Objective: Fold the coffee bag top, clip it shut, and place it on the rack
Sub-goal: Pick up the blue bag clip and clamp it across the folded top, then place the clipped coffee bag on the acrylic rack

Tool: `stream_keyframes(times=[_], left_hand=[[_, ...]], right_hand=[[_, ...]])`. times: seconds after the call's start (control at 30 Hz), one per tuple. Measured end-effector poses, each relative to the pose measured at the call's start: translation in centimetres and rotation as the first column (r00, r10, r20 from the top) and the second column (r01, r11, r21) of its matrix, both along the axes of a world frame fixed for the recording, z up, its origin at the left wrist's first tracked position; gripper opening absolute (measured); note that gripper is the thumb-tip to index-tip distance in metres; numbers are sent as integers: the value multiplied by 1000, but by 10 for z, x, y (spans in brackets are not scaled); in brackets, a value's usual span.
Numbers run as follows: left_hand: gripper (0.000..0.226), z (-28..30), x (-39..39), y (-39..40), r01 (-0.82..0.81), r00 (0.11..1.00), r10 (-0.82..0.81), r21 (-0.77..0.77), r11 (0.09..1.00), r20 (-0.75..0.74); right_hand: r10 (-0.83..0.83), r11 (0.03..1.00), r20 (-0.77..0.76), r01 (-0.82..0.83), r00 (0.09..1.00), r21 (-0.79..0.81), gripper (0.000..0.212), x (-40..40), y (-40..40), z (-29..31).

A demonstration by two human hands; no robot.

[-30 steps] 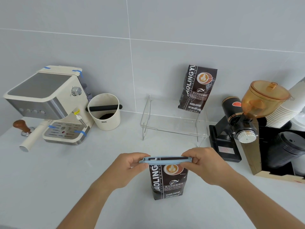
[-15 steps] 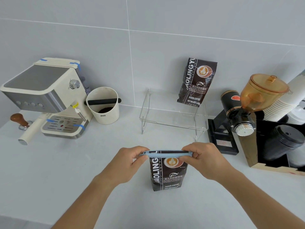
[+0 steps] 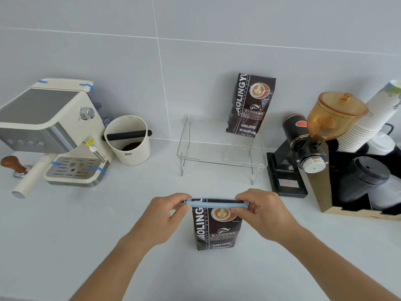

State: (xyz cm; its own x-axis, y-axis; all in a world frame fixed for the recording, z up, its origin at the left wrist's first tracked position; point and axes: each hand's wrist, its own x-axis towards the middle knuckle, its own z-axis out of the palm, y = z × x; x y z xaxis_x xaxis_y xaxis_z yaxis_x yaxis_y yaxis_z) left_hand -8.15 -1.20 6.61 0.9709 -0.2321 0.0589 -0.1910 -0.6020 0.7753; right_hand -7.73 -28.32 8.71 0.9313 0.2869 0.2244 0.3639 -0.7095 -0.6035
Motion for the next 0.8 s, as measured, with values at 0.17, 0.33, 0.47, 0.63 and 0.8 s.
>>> stream_keyframes(times=[0.17,0.33,0.47,0.63,0.8], left_hand=[[16,-1,-2,-2,-52,981,8,-221,974,-194],[40,-21,-10,-12,-168,926,-30,-483,860,-376],[50,-45,-15,-22,-219,902,-22,-500,838,-432],[63,-65,-16,-28,-195,884,-45,-456,868,-466],[59,-76,-17,-38,-204,884,-22,-428,881,-467]], right_hand=[[6,983,-160,23,987,182,18,0,-1,1],[48,950,-474,106,879,294,45,-2,-11,-28],[62,943,-563,136,824,303,56,-9,-16,-60],[61,916,-597,193,800,351,59,-24,-12,-93],[34,870,-608,276,793,409,53,-30,-2,-104]])
